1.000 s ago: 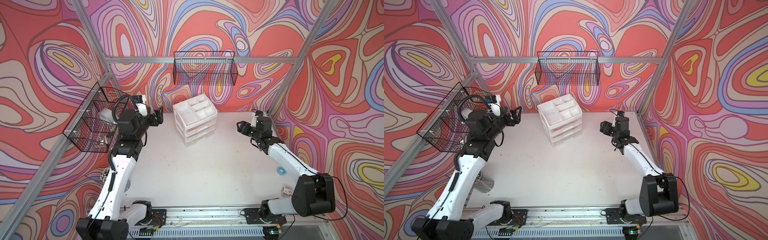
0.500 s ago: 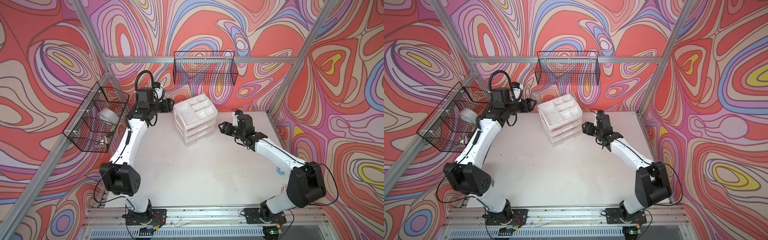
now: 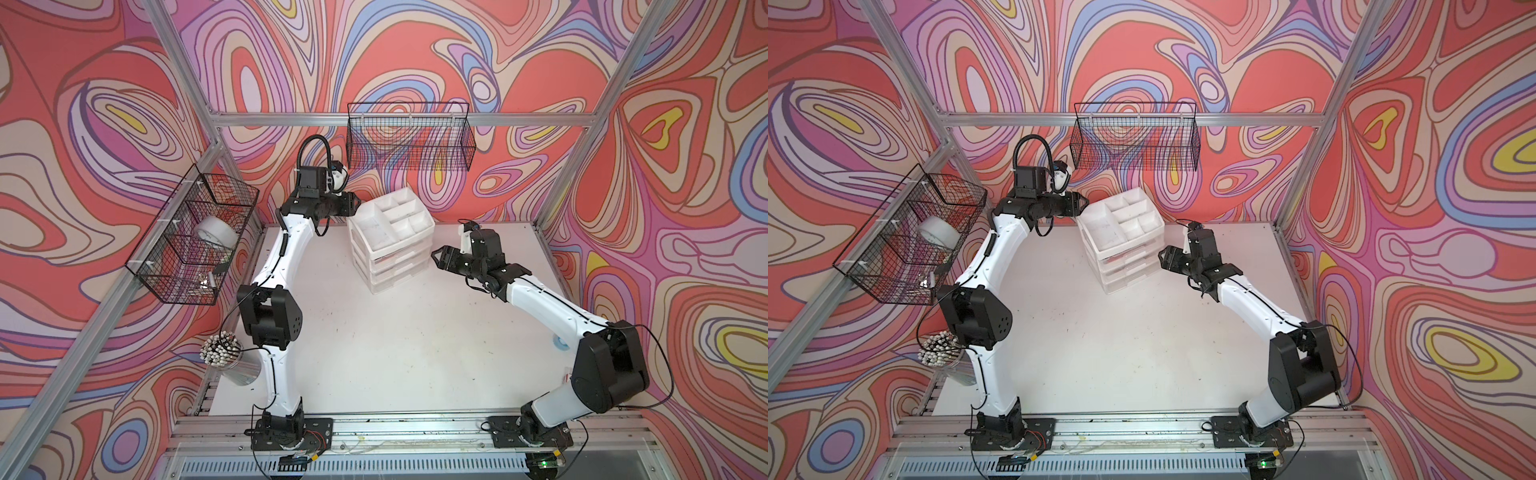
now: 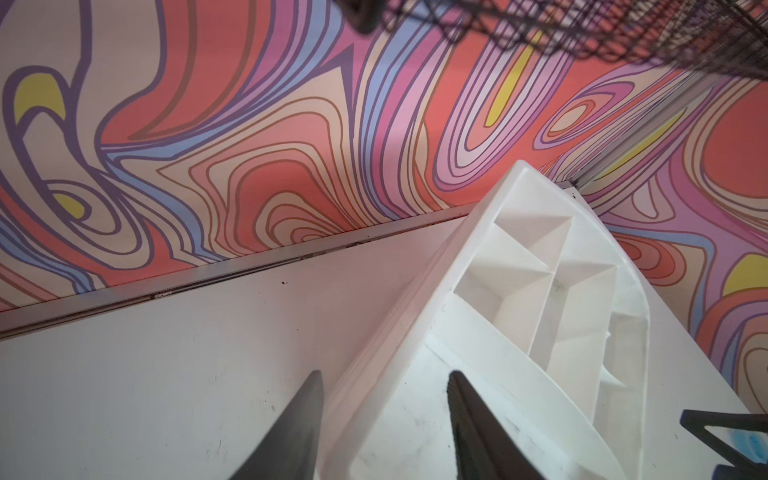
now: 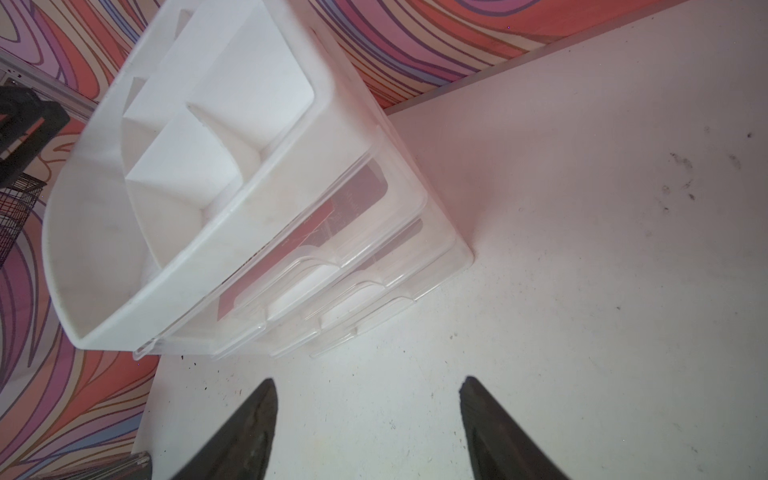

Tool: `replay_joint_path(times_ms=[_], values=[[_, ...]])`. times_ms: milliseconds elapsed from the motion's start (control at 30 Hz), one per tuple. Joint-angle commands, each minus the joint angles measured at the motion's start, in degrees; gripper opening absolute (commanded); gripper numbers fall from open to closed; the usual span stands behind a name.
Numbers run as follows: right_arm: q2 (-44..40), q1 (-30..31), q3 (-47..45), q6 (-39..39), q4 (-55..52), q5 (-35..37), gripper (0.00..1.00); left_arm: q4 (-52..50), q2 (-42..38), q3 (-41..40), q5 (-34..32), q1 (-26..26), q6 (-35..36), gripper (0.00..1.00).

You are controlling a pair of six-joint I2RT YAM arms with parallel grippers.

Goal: Take the postcards out of the drawer
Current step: Move the storage box to the center of the board.

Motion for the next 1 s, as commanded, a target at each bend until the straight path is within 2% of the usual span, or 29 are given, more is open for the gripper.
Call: replay_joint_path(times_ms=[0, 567, 967], values=[[1.11, 0.37, 0.85, 0.22, -0.54, -1.13, 0.70, -5.05, 1.40, 3.25, 0.02, -0.80, 4.01, 0.47], [2.96, 0.99, 1.41, 0.39, 0.04, -2.18, 0.69, -10.69, 3.47, 5.34, -2.31, -1.45, 7.08, 0.37], [4.26, 1.70, 2.17, 0.68, 0.42, -2.38, 0.69, -10.67, 4.36, 5.34, -5.56, -1.62, 8.31, 0.47]])
